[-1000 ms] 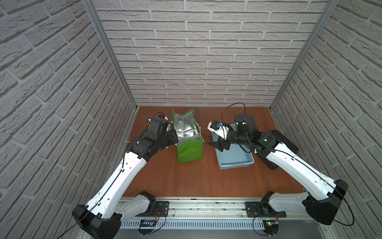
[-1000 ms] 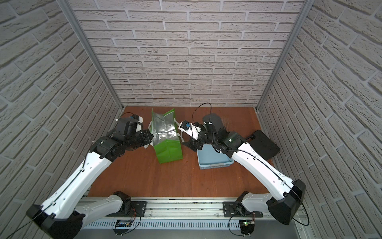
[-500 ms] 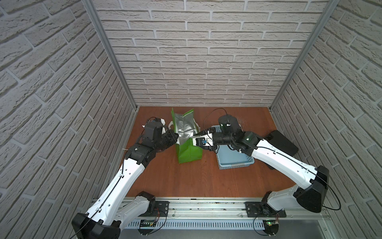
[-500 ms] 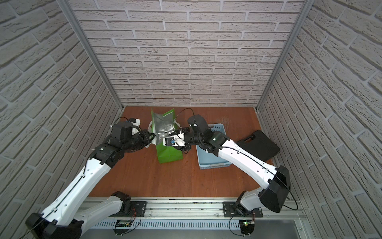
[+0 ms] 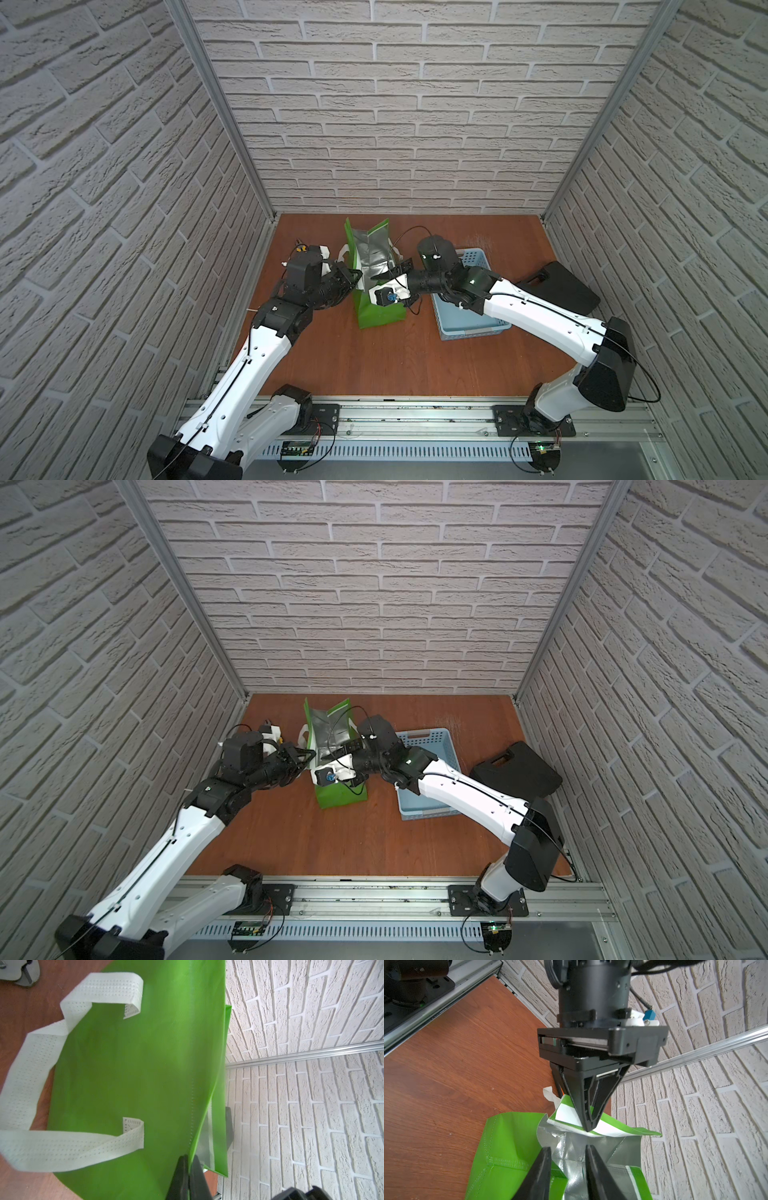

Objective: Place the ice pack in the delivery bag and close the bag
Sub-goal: Tear off the adhesive seal from the delivery bag.

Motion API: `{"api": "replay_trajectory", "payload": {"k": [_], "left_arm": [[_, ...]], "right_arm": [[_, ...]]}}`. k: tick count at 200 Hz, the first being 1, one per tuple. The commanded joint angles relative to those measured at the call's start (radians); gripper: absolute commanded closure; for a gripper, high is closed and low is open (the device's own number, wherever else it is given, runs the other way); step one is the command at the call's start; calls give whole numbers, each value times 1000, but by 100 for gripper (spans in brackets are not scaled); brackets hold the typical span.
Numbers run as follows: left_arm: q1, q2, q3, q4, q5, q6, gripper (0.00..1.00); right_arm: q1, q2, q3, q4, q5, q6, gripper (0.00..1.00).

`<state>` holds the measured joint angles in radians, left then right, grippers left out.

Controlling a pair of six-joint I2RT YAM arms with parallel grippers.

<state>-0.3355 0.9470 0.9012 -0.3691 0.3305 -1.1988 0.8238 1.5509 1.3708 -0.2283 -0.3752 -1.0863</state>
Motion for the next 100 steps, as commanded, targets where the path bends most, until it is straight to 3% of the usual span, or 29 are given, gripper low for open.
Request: {"api": "replay_trajectory", "payload": {"k": [1,100], "left_arm": [[8,-6,-18,54,27,-32,100],[37,-5,-44,110,76,-82,100]], "right_arm": [[16,15,18,61,9,-17,68],[29,36,10,66,21,-71,71]]}}
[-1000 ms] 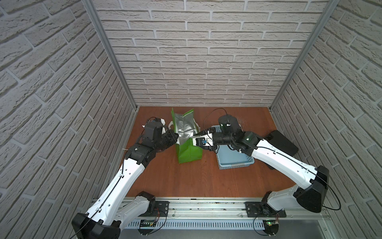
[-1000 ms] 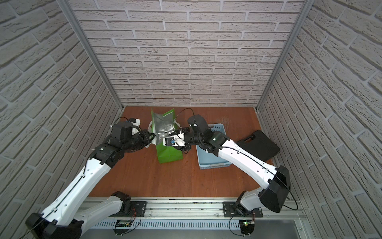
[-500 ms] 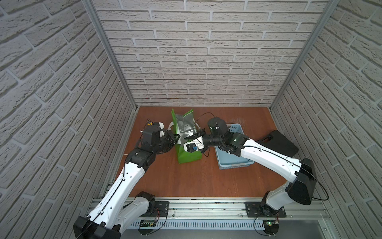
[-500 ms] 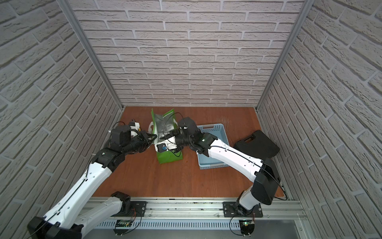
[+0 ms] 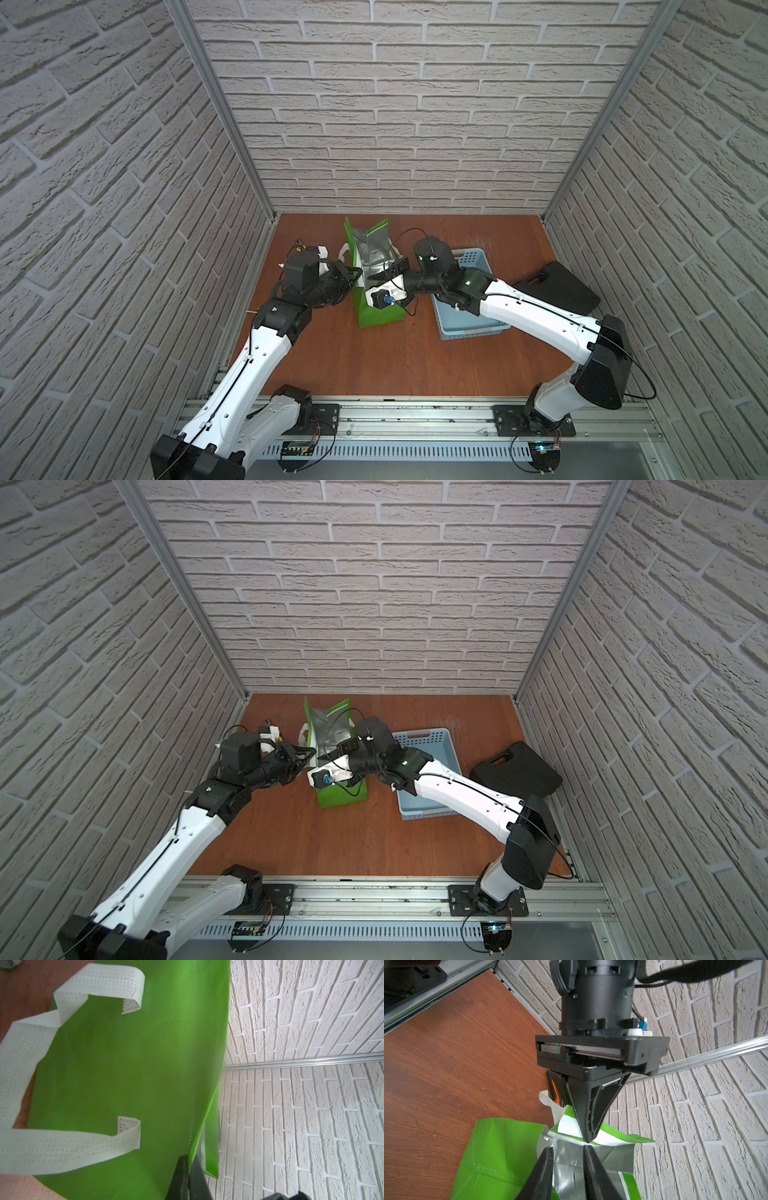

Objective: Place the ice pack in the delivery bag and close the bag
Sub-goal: Tear off the adhesive seal from the delivery bag.

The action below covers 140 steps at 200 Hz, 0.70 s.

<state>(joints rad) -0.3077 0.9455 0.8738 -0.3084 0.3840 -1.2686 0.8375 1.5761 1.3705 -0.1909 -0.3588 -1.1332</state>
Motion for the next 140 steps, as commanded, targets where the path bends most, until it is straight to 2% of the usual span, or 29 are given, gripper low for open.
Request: {"api": "replay_trajectory", "payload": {"k": [1,140], "left_arm": [[10,-4,-17,49,22,-13,100],[10,9,-4,42,28,-8,100]], "right_arm": [[16,11,10,29,7,-25,71],[38,47,36,63,52,-19,76]]}}
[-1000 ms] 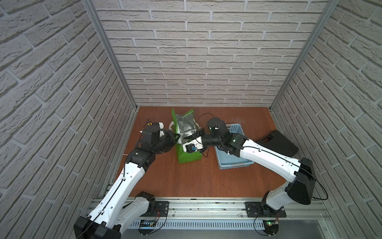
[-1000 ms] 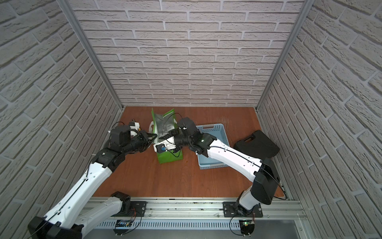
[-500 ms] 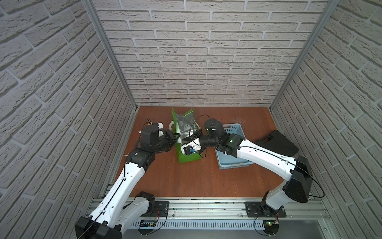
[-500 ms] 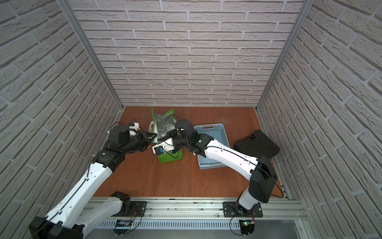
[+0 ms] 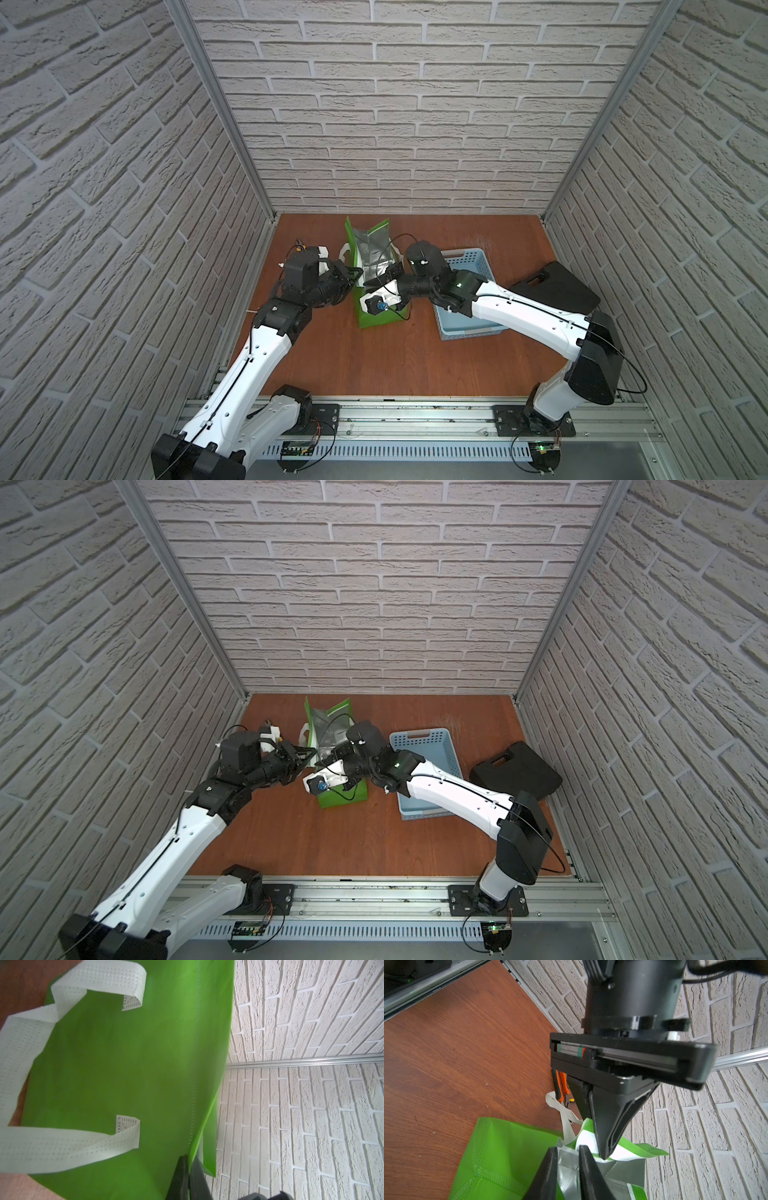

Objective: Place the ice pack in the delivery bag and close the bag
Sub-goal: Tear off the adhesive seal from the delivery bag.

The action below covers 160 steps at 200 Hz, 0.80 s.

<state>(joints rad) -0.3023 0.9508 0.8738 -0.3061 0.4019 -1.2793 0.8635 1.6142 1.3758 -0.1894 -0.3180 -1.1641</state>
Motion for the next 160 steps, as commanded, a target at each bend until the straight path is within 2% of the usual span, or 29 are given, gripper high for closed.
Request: {"api": "replay_trajectory", "payload": {"k": [1,126,160], "left_arm": [[5,2,-3,40,9,4,100],[4,9,2,43,7,3,100],[5,13,1,46,7,3,100]], "right_arm": [[12,9,31,63,11,13,77],[17,27,40,63,28,17,79],[19,30,40,59,29,20,83]]}}
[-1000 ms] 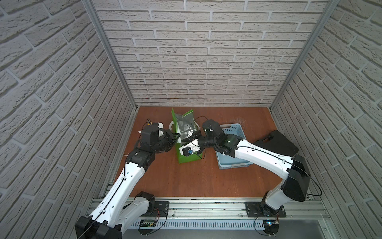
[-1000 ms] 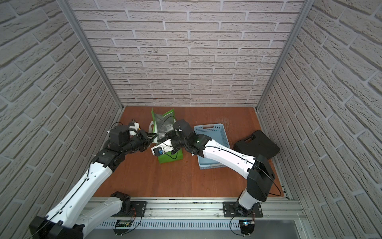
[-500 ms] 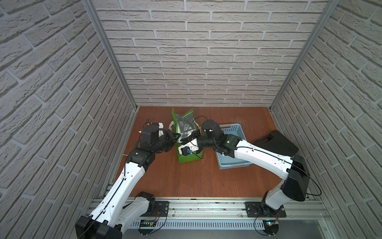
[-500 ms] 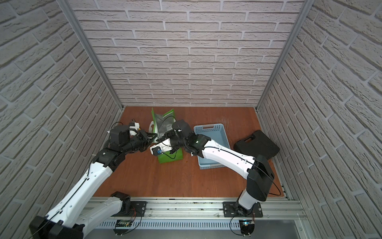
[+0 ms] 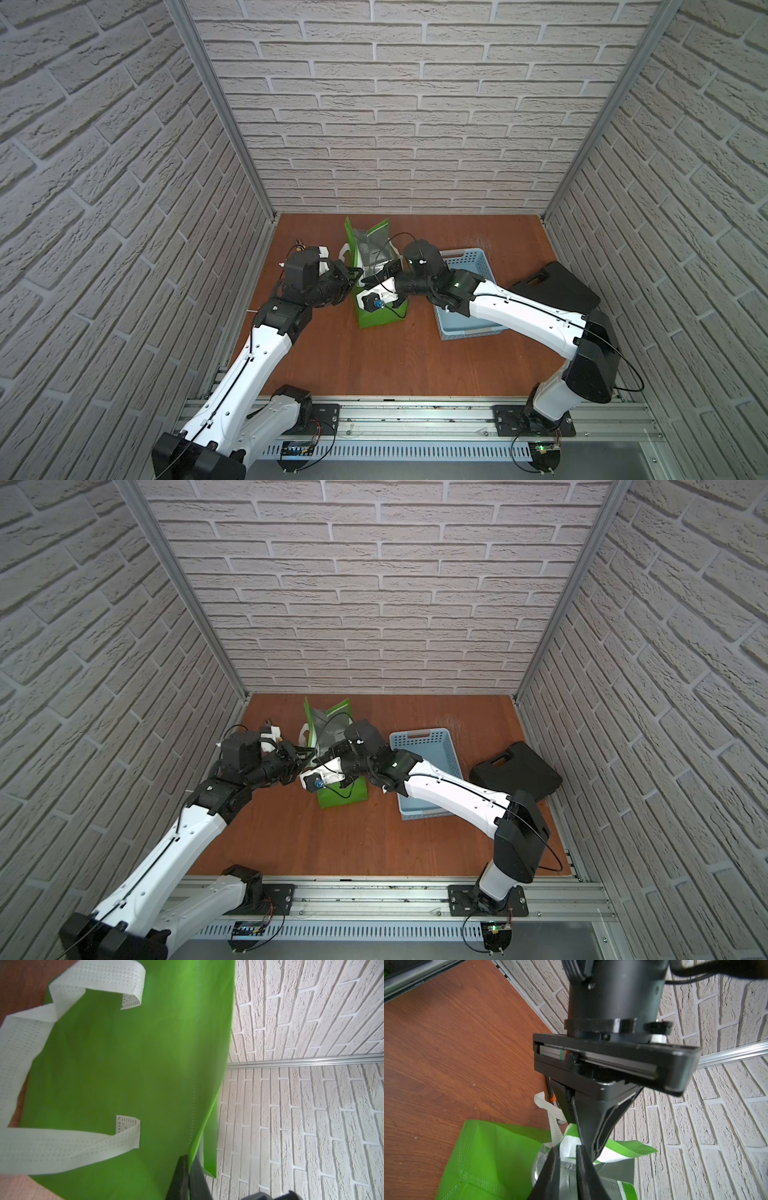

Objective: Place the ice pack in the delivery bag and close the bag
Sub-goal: Tear off the adhesive seal from the delivery bag.

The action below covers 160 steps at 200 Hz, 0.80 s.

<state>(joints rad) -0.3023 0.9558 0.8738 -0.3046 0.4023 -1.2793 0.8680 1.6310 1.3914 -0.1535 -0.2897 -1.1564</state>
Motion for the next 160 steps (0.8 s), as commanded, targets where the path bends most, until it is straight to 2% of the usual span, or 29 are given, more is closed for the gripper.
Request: {"api": "replay_trajectory", "payload": {"k": [1,45,105,160], "left_arm": [[5,8,1,45,7,3,100],[5,8,0,44,8,3,100],[4,8,-1,46,7,6,100],[5,8,-3,47,5,7,100]], "right_arm": [[15,13,24,23,1,13,84],[17,16,30,24,20,36,97],[13,7,54,31,41,144,97],[12,18,59,41,57,166,97]]}}
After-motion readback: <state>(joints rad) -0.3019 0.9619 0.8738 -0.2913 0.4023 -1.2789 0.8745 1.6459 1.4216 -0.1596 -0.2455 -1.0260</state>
